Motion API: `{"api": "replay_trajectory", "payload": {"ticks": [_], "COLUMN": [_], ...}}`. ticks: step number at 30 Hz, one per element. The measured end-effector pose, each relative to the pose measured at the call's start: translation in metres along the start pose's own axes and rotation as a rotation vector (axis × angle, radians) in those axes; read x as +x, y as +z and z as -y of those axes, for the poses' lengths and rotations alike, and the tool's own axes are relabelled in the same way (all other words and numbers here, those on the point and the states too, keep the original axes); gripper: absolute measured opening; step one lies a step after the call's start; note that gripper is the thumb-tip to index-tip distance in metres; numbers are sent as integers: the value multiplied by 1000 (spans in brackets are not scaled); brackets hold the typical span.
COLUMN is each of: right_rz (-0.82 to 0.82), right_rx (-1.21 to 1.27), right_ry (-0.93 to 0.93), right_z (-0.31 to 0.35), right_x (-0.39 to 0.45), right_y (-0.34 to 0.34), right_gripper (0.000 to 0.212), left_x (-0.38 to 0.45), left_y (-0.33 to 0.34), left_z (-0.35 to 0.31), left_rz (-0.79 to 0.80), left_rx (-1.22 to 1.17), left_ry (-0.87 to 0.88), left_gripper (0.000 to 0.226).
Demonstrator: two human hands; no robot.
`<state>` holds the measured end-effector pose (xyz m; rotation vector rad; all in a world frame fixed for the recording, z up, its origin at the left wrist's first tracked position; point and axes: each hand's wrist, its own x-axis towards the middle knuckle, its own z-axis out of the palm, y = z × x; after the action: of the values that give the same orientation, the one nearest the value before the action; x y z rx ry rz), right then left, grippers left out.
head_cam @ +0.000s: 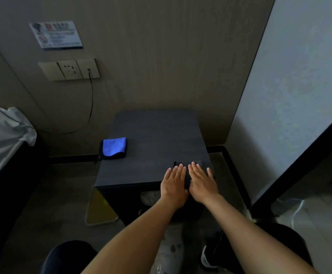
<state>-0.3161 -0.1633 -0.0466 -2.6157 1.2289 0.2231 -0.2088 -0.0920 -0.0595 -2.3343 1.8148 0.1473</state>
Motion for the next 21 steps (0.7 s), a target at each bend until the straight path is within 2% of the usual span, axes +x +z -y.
{"api": "replay_trajectory", "payload": {"ticks": [3, 5, 6, 8, 10, 12, 15, 17, 21], "right_rz": [8, 26, 24, -19, -82, -128, -164, -196, -249], "right_rx": [2, -41, -83, -150, -148, -71, 36, 84, 191], "right_ry": [-7, -21, -30, -55, -93, -130, -128, -104, -50], "right_z": [14, 22, 25, 26, 26, 28, 26, 23, 16], "right_x": [-5, -10, -12, -17, -21, -26, -33, -39, -46], "right_y": [-1, 5, 8, 11, 10, 7, -2, -12, -36], "right_gripper": [77, 94, 103, 106, 96, 79, 46, 29, 22], "left_x": [-10, -14, -15, -19, -24, -31, -40, -46, -50], "left_y": [-7, -9, -9, -11, -17, -25, -30, -33, -49], "left_z": [9, 14, 16, 21, 31, 43, 59, 66, 73], "left_rz": [-15, -50, -86, -167, -190, -166, -200, -208, -293], "left_rx": [116, 106, 93, 15, -154, -299, -480, -561, -732], "left_ry": [37, 59, 70, 89, 75, 43, -68, -124, -182], "left_gripper": [93, 97, 94, 68, 40, 28, 21, 24, 22]}}
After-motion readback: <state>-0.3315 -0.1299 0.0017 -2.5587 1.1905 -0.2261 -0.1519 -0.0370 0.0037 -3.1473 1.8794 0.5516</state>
